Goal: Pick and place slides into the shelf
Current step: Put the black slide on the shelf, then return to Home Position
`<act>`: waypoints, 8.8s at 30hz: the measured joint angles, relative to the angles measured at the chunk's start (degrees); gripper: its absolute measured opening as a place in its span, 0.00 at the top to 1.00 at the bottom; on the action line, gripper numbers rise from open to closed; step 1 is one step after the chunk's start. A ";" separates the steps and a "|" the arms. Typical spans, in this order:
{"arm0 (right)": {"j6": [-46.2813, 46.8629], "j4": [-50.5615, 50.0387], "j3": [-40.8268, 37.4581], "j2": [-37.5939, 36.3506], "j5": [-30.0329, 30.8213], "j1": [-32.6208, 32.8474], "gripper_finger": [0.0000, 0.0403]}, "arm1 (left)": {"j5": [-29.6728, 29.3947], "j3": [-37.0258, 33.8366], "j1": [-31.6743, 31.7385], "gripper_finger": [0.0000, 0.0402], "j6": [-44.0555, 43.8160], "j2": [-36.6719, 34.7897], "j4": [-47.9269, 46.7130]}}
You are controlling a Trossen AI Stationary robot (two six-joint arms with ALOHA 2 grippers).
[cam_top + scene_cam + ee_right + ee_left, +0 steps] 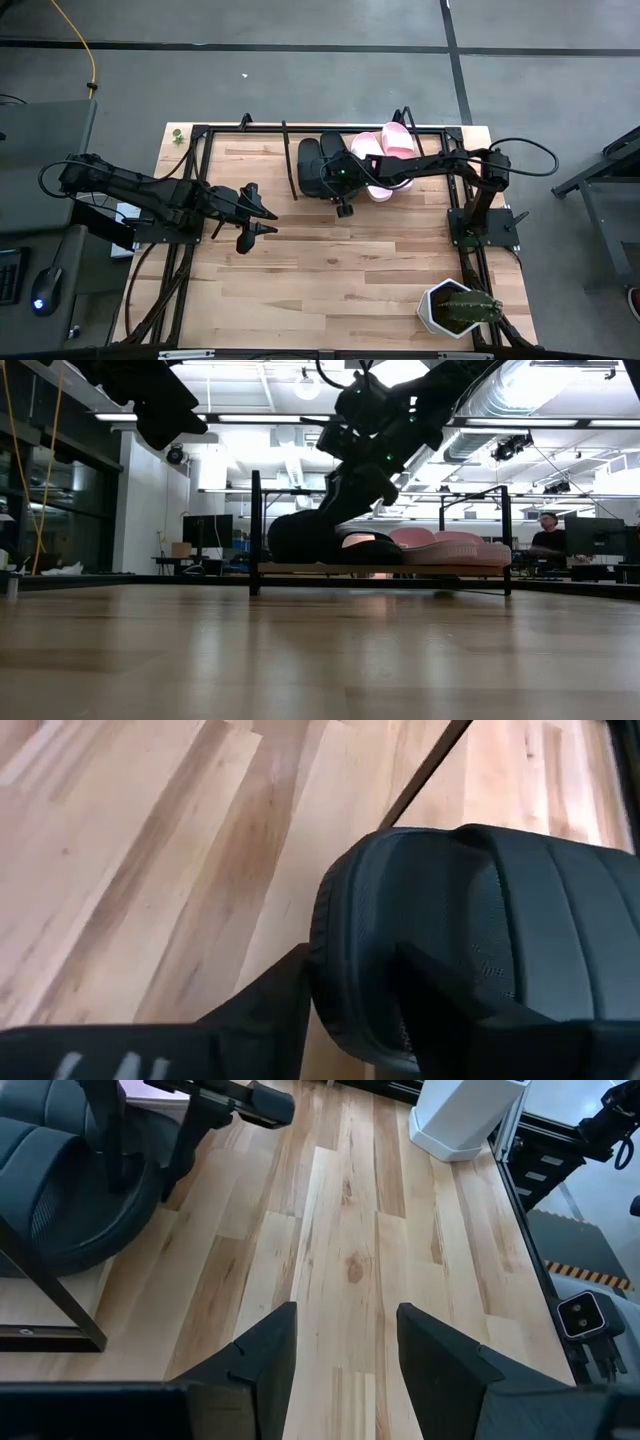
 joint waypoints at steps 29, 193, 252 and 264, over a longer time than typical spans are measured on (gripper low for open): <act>9.29 2.05 0.11 -2.12 2.32 2.84 0.56 | -3.71 0.00 -0.01 0.61 1.46 0.02 0.04; 19.38 23.35 -59.48 -103.14 9.34 24.48 1.00 | 13.39 -28.81 13.12 1.00 7.78 -53.31 22.70; 22.04 8.22 -66.01 -103.10 8.74 24.46 1.00 | 12.74 -36.74 13.12 1.00 15.05 -52.98 18.34; 22.02 8.01 -65.99 -103.08 8.98 24.46 1.00 | 12.02 -36.74 13.14 1.00 14.84 -52.98 18.18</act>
